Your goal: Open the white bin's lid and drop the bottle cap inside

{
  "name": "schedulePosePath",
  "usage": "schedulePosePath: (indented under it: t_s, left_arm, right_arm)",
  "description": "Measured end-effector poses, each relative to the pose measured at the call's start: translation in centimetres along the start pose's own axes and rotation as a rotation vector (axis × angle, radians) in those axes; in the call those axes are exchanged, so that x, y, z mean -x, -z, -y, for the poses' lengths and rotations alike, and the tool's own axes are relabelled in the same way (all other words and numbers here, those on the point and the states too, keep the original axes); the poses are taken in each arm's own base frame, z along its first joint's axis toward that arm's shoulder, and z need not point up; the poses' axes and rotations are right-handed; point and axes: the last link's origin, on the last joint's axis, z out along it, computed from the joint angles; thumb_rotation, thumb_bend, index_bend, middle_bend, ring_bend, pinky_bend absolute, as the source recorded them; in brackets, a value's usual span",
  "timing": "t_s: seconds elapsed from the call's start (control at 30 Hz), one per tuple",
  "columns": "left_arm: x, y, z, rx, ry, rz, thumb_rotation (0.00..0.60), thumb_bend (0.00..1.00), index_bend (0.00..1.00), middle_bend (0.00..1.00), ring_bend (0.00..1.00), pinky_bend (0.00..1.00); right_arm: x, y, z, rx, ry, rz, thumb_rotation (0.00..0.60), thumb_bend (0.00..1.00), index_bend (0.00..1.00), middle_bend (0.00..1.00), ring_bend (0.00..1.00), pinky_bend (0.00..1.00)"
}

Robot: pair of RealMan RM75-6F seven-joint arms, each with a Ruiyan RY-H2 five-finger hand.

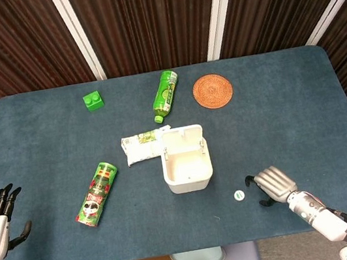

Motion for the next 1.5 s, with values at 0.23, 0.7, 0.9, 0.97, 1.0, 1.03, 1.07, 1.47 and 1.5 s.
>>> schedulePosePath:
  t_s: [0.23,0.7,0.9,0.97,1.0,1.03,1.07,1.47,1.5]
  left_arm:
    - [0.0,0.0,-0.1,0.006,-0.003,0.002,0.600,0.37,0.11,0.03,0.03,0.32]
    - [-0.1,0.1,0.0,0.003,0.003,-0.005,0.600,0.37,0.11,0.03,0.03,0.32]
    - [-0.1,0.1,0.0,0.002,0.003,-0.005,0.600,0.37,0.11,0.03,0.03,0.32]
    - [-0.1,0.1,0.0,0.004,0.003,-0.005,0.600,0.37,0.11,0.03,0.03,0.32]
    - [-0.1,0.1,-0.1,0.005,0.003,-0.005,0.600,0.37,0.11,0.03,0.03,0.32]
    - [-0.1,0.1,-0.1,0.006,0.003,-0.005,0.600,0.37,0.11,0.03,0.03,0.32]
    - [-0.1,0.1,-0.1,0.006,0.003,-0.005,0.600,0.37,0.11,0.03,0.03,0.32]
    - [-0.1,0.1,-0.1,0.007,0.005,-0.005,0.600,0.37,0.11,0.03,0.03,0.32]
    - [-0.1,0.1,-0.1,0.008,0.005,-0.004,0.600,0.37,0.11,0.03,0.03,0.32]
  right_arm:
    - [0.2,-0.8,0.6,-0.026,-0.011,-0.001,0.600,0.28,0.52,0.90,0.94,0.89]
    - [0.6,-2.1,1.3,-0.049,-0.024,-0.006,0.600,0.28,0.57,0.91,0.95,0.90]
    - [0.8,-2.2,1.2,-0.051,-0.021,-0.003,0.600,0.28,0.58,0.91,0.95,0.90]
    - [0.8,-2.3,1.2,-0.050,-0.020,-0.001,0.600,0.28,0.58,0.92,0.95,0.90]
    - [0.8,-2.3,1.2,-0.049,-0.020,0.000,0.600,0.29,0.59,0.92,0.95,0.90]
    - [0.9,-2.4,1.2,-0.049,-0.020,0.000,0.600,0.28,0.59,0.92,0.95,0.90]
    - [0.9,-2.4,1.2,-0.048,-0.020,0.000,0.600,0.29,0.59,0.92,0.95,0.90]
    - [0.9,-2.8,1.4,-0.054,-0.028,-0.009,0.600,0.28,0.57,0.92,0.96,0.91]
    - [0.9,-2.9,1.4,-0.055,-0.030,-0.009,0.600,0.28,0.57,0.92,0.96,0.91]
